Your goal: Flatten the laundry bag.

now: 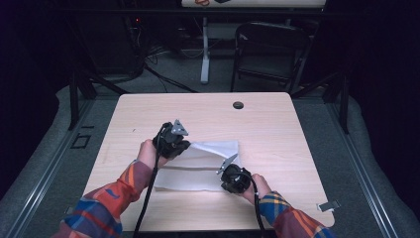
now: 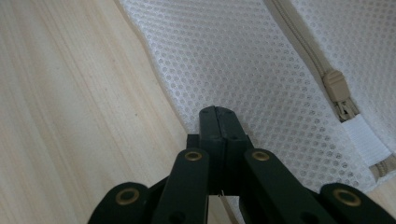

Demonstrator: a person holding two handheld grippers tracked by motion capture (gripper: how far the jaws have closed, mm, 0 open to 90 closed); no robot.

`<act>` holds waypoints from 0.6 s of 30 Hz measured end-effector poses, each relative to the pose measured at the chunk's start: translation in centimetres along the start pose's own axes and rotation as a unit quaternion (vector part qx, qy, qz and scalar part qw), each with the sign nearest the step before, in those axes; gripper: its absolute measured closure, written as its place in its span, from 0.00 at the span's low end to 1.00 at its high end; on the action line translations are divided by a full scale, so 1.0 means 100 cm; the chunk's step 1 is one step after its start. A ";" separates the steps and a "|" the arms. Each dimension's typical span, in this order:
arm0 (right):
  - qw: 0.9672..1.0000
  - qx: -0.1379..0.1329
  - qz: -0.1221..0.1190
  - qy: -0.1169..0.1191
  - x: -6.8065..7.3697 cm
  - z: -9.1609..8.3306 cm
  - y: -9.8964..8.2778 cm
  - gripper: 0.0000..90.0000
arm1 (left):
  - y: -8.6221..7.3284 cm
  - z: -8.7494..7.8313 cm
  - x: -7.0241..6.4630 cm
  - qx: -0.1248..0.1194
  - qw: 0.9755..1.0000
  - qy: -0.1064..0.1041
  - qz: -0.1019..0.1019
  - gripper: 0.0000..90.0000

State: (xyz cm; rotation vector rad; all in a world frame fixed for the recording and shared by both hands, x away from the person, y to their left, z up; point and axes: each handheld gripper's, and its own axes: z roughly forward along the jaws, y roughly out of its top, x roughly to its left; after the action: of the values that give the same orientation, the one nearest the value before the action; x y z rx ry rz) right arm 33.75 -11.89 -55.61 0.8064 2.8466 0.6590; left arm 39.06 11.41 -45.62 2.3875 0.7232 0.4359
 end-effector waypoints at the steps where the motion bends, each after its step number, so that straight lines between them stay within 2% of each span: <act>1: 1.000 0.003 -0.004 0.000 0.000 0.000 0.000 1.00 | 0.001 0.000 0.001 0.000 1.000 0.001 -0.002 0.97; 9: 1.000 0.008 -0.011 0.004 0.000 -0.001 0.001 1.00 | 0.009 0.002 0.009 -0.003 1.000 0.012 -0.006 0.97; 18: 1.000 0.012 -0.007 0.013 -0.002 -0.001 0.001 1.00 | 0.020 -0.002 0.021 -0.008 1.000 0.026 -0.007 0.97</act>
State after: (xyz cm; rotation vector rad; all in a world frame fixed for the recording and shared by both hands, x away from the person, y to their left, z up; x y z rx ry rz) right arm 33.94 -11.92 -55.49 0.7871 2.8851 0.6403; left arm 41.39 11.35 -43.88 2.3628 0.7556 0.4972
